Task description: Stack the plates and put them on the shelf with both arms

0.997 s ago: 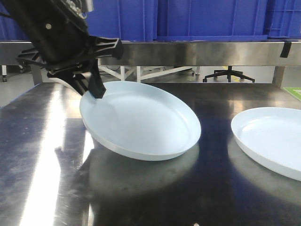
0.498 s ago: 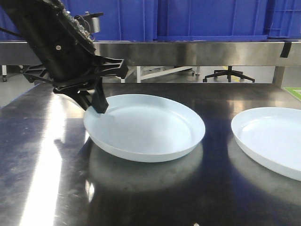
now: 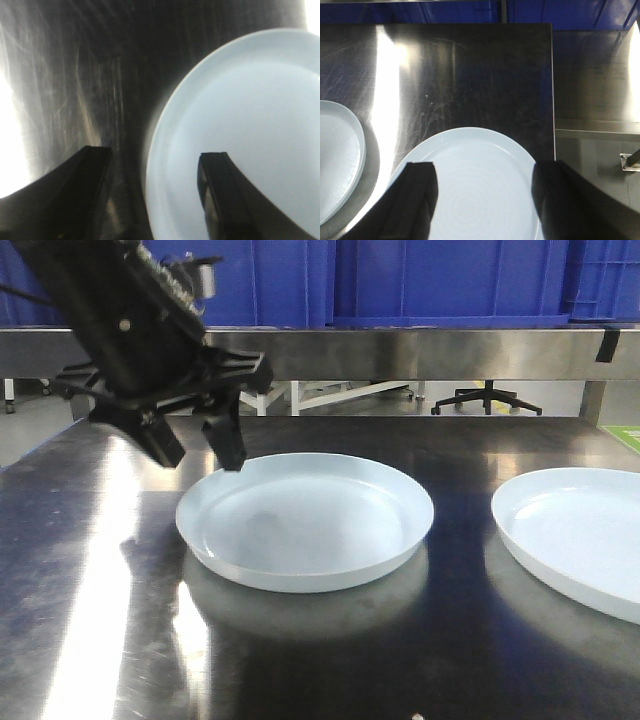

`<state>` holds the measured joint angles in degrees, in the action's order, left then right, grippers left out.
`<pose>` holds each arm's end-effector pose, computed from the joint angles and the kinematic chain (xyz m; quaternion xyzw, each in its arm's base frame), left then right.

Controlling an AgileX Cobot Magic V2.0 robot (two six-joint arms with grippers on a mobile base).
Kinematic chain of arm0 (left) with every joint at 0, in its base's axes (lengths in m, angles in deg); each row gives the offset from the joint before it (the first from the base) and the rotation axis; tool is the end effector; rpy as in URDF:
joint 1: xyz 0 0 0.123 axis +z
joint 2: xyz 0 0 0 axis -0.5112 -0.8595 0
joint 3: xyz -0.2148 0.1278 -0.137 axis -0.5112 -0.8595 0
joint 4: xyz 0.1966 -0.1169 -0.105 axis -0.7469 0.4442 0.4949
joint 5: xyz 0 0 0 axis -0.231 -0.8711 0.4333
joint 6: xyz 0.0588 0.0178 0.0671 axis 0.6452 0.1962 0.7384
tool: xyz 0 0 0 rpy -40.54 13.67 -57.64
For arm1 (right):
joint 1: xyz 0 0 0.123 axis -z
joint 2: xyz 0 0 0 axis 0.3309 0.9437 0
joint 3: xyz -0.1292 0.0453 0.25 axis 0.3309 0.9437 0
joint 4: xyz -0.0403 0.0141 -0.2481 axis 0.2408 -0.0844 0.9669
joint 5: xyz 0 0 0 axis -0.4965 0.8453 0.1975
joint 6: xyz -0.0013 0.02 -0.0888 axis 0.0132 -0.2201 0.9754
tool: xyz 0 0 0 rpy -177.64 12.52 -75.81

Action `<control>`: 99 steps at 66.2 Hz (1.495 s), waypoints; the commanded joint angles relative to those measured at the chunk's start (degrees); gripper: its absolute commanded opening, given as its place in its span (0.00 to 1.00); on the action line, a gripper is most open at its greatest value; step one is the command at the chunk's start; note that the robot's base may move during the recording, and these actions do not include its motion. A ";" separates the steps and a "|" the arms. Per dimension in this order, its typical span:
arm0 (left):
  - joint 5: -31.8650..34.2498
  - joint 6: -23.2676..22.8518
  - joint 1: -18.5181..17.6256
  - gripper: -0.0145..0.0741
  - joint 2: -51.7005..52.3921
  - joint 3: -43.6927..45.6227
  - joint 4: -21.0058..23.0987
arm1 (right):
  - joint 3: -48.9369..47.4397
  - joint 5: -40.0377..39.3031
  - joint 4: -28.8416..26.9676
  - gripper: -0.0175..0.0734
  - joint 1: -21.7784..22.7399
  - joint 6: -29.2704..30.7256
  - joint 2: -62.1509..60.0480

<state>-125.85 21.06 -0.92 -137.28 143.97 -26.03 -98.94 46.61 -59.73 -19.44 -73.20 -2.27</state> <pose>0.3171 -0.1999 0.2364 0.1742 0.9509 -0.1124 0.2298 0.1795 0.0078 0.3221 0.0330 0.8844 0.0643 0.4611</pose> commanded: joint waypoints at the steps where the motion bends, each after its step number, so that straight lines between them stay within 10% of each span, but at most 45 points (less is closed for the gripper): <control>1: -0.16 -0.15 -0.37 0.54 3.80 4.92 -0.55 | -2.32 -3.69 -0.41 0.76 0.12 0.63 -0.40; 9: 0.11 -0.15 -0.37 0.24 6.57 7.98 -1.91 | -2.32 -3.69 -0.41 0.76 0.12 0.63 -0.40; 28: 2.46 -0.58 3.46 0.26 17.65 10.00 -3.48 | -2.32 -3.69 -0.41 0.76 0.12 0.63 -0.40; 60: 4.21 -0.58 25.03 0.26 38.64 0.07 -8.40 | -2.32 -3.74 -0.40 0.76 0.12 0.63 -0.40; 99: 13.84 -0.70 25.84 0.26 66.06 -34.02 -8.18 | -2.32 -3.57 -0.40 0.76 0.12 0.63 -0.40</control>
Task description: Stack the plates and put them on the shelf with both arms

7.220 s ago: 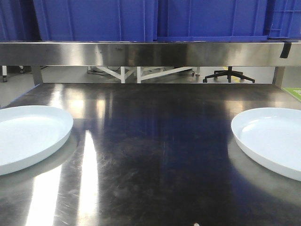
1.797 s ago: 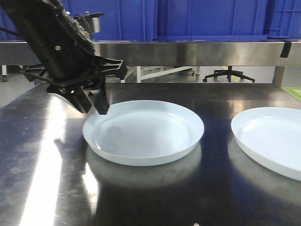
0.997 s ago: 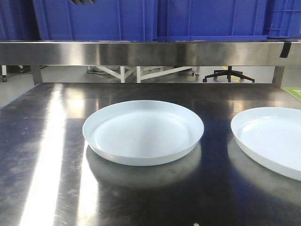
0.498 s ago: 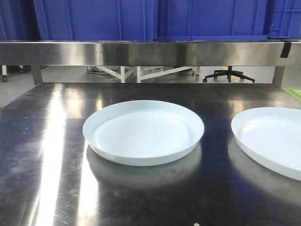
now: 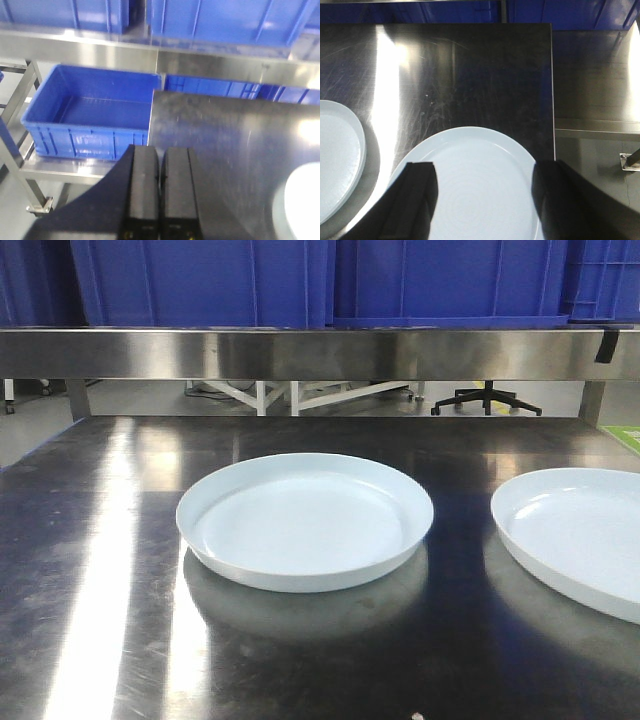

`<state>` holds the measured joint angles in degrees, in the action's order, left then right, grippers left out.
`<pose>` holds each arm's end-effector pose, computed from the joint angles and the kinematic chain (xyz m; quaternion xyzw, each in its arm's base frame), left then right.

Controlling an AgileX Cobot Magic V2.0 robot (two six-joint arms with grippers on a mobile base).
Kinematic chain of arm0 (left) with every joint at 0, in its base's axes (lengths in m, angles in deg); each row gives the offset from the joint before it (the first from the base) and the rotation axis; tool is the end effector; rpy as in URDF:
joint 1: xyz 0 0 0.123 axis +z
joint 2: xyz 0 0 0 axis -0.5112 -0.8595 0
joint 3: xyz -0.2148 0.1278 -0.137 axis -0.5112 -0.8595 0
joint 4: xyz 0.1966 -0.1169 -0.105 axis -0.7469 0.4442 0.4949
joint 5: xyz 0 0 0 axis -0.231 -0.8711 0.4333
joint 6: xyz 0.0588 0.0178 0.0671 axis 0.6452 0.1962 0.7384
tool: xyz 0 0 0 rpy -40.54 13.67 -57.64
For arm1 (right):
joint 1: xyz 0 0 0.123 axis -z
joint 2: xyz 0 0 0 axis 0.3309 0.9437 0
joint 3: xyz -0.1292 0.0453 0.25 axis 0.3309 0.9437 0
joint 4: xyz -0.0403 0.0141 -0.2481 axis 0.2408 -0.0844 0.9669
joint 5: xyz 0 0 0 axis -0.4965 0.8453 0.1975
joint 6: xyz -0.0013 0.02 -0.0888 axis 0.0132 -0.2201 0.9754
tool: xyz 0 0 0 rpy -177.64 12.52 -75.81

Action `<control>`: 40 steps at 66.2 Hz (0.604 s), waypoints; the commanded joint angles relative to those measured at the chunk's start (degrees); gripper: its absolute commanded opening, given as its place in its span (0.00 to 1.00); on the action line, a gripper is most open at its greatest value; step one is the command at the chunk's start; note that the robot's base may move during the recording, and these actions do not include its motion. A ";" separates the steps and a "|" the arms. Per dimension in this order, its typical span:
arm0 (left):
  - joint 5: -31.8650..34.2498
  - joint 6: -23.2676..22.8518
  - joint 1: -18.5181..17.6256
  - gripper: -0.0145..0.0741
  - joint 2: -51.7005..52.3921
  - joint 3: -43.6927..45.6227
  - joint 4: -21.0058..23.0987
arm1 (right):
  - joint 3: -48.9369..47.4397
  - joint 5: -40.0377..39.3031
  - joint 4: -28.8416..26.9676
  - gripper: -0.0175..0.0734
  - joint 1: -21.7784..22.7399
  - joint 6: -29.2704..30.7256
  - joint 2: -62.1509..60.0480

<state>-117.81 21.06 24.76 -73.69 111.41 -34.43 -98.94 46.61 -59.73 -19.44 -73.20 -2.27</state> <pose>0.1278 -0.0098 0.3481 -0.0003 0.8258 -0.0356 0.5629 0.1795 0.0078 0.3221 0.0330 0.8844 0.0643 0.4611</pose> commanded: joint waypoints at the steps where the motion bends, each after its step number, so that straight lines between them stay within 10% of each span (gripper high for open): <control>1: 5.89 -0.70 0.16 0.26 2.92 -2.11 0.23 | -2.32 -3.57 -0.40 0.76 0.12 0.63 -0.40; 40: 8.92 -0.70 -1.20 0.26 8.04 -16.26 -1.51 | -2.32 -1.82 -0.40 0.76 0.12 0.63 -0.40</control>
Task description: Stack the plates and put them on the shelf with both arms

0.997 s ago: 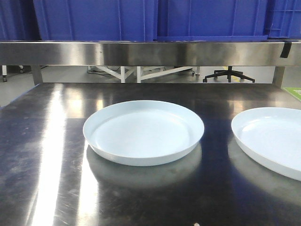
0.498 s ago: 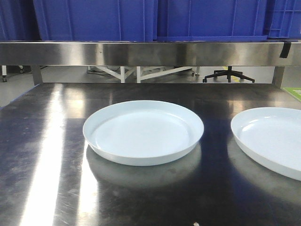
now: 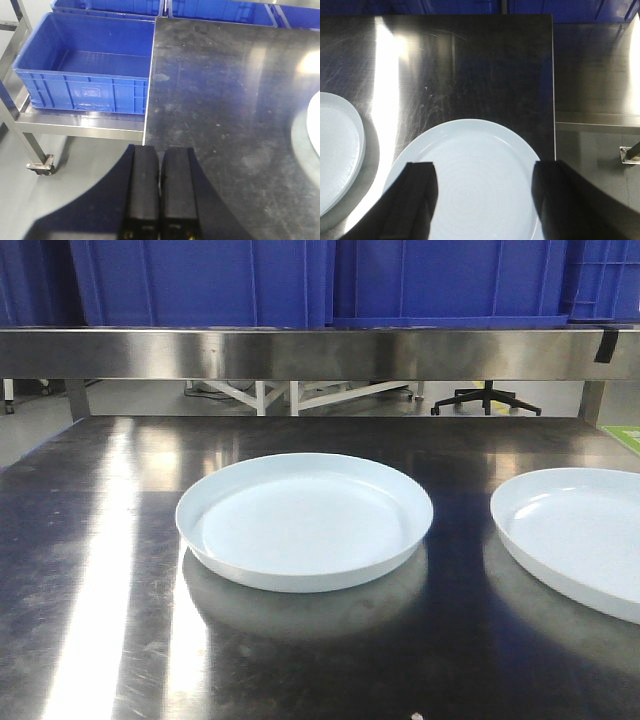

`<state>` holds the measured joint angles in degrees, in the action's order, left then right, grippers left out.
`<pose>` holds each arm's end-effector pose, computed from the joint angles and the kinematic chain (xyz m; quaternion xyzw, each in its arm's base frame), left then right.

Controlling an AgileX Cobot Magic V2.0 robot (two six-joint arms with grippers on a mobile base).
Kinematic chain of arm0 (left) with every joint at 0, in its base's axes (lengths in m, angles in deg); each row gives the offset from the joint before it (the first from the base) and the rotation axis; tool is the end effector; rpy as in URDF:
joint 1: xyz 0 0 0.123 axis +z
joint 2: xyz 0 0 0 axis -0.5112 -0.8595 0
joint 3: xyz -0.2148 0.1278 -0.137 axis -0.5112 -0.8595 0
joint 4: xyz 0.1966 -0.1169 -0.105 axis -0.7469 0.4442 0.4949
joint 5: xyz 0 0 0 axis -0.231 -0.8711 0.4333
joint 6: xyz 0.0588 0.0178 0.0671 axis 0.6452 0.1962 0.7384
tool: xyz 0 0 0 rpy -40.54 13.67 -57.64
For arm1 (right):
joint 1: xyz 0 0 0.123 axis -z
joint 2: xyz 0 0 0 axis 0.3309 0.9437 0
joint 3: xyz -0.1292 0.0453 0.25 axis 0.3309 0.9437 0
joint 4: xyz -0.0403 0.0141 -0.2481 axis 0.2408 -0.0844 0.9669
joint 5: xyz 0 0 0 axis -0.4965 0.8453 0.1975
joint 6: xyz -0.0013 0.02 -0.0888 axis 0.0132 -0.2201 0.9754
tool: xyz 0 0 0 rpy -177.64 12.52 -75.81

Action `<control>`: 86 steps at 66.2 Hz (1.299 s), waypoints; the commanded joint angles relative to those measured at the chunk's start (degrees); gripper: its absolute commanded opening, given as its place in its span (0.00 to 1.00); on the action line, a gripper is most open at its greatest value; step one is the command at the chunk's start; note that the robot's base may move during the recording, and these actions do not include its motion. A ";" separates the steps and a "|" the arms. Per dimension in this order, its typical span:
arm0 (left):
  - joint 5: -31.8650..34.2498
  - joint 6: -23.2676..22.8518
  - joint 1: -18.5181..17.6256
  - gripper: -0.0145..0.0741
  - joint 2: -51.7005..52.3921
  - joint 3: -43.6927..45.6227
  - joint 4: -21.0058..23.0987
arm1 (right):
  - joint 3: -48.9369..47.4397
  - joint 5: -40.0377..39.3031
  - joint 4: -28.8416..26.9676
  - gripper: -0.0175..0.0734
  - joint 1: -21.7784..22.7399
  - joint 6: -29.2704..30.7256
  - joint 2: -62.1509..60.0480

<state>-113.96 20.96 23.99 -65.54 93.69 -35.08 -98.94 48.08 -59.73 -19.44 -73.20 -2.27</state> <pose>0.1036 -0.0086 0.2676 0.0112 0.8527 -0.0318 0.5212 0.1782 0.0081 0.3202 0.0321 0.8902 0.0649 0.4498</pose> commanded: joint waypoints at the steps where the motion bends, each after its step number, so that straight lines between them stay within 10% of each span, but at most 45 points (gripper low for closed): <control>1: 5.06 -0.60 -0.44 0.26 -0.10 1.45 -0.99 | -2.32 -3.29 -0.40 0.76 0.12 0.63 -0.40; 33: 5.17 -0.60 -0.44 0.26 -0.10 1.45 -0.56 | -2.32 -3.34 -0.40 0.74 0.12 0.63 -0.40; 49: 5.17 -0.60 -0.44 0.26 -0.10 1.45 -0.56 | -2.32 -2.29 -0.40 0.22 0.12 0.63 -0.40; 72: 5.17 -0.60 -0.44 0.26 -0.10 1.45 -0.56 | -2.32 -1.62 -0.40 0.26 0.09 0.63 -0.04; 86: 5.17 -0.60 -0.44 0.26 -0.10 1.45 -0.56 | -2.32 6.93 -0.40 0.61 0.12 0.63 3.62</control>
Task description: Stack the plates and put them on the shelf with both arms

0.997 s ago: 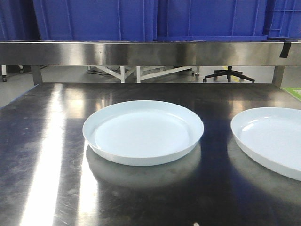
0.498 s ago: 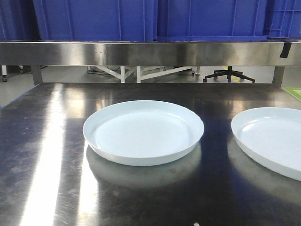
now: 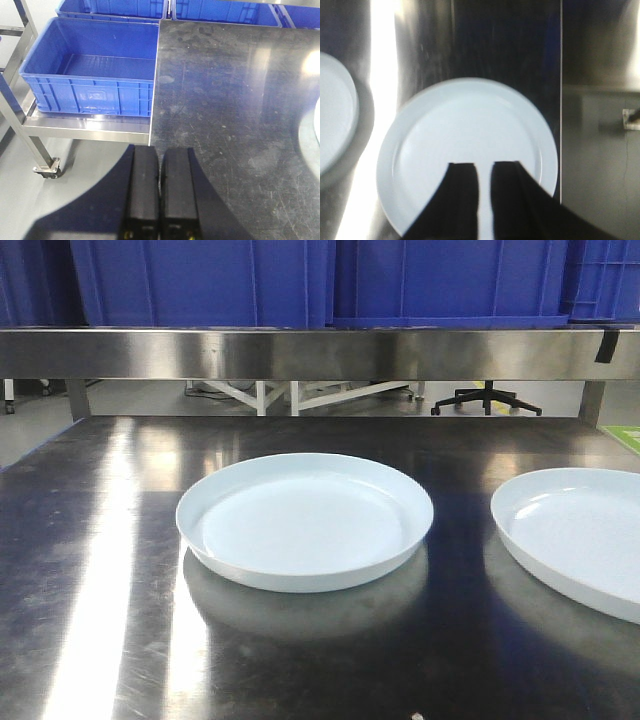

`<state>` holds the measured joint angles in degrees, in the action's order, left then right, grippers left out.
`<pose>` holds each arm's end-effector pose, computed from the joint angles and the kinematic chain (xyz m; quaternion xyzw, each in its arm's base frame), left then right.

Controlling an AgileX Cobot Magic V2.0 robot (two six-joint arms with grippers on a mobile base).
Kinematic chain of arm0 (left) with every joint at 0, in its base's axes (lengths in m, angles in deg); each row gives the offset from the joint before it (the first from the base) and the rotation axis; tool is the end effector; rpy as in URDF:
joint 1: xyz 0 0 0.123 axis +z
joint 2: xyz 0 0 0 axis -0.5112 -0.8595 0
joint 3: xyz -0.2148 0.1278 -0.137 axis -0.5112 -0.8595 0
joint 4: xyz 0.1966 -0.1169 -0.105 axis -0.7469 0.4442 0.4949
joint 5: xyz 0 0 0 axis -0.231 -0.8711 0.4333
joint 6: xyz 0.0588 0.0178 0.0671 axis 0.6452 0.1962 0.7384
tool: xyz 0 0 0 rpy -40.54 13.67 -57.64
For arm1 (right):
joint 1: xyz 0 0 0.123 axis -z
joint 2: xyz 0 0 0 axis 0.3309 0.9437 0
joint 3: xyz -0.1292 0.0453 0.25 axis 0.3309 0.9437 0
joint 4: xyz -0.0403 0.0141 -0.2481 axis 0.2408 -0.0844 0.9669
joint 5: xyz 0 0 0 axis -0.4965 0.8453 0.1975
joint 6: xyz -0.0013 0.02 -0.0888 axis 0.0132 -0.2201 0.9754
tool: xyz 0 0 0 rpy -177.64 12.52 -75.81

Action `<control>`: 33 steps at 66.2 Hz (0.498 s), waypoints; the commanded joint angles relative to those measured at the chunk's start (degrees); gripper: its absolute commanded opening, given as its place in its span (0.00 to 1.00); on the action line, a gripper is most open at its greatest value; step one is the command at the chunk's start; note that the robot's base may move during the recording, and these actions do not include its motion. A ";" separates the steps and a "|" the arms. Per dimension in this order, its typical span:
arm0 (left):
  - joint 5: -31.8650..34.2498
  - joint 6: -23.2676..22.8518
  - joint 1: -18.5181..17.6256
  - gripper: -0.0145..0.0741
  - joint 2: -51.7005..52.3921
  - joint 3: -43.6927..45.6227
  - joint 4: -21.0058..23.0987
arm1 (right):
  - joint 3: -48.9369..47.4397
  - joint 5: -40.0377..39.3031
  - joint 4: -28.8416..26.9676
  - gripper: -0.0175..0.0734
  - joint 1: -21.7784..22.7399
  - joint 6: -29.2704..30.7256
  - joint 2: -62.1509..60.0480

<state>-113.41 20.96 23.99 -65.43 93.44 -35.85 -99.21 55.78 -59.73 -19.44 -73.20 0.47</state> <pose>0.1037 -0.0082 0.2672 0.0152 0.8507 -0.0268 0.5248 0.1794 0.0097 0.3041 0.0286 0.9265 0.0672 0.3691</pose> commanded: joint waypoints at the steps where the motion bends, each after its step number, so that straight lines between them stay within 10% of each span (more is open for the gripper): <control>1: 4.62 -0.60 -0.44 0.26 -0.21 1.71 0.20 | -2.05 -0.55 -0.40 0.63 0.12 0.63 1.35; 33: 4.62 -0.60 -0.44 0.26 -0.21 1.71 0.20 | -2.05 -2.65 -0.34 0.64 0.12 0.63 7.76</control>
<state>-113.41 20.96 23.99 -65.43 93.44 -35.85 -99.21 57.15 -59.73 -19.44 -73.20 8.51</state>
